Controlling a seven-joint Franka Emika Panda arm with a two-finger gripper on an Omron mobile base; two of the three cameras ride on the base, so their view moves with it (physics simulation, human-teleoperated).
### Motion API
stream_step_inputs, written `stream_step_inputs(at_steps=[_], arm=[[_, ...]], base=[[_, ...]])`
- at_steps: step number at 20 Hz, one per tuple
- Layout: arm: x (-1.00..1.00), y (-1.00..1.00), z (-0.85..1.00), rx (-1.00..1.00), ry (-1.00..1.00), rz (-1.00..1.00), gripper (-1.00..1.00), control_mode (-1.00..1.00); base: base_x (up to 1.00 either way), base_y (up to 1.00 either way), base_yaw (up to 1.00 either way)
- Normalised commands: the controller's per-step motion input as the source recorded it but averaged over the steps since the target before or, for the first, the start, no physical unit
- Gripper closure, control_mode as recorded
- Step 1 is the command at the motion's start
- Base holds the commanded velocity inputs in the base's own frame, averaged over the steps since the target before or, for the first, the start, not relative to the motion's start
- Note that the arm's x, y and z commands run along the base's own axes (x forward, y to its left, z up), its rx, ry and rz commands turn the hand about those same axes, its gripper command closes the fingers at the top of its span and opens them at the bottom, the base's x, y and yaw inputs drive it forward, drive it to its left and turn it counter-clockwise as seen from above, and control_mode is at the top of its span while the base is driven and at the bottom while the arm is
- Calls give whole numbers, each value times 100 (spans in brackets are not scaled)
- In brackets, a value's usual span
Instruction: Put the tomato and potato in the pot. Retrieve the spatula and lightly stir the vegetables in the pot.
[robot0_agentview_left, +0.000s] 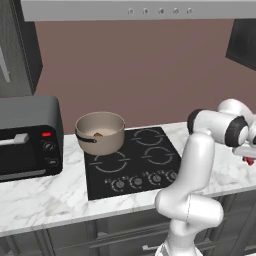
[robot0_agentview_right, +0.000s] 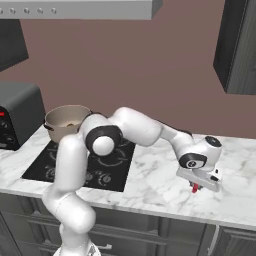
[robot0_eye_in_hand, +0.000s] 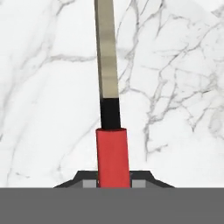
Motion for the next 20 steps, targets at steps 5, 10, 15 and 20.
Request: stream_step_inputs(at_steps=[5, 10, 15, 20], arm=[[-90, 49, 90, -7, -20, 11, 100, -100], [-64, 94, 95, -1, -3, 19, 100, -100], [-39, 100, 80, -6, -6, 20, 100, -100], [-8, 100, 90, -12, -20, 6, 100, -100]], base=[[0, 0, 0], [0, 0, 0], [0, 0, 0], [0, 0, 0]])
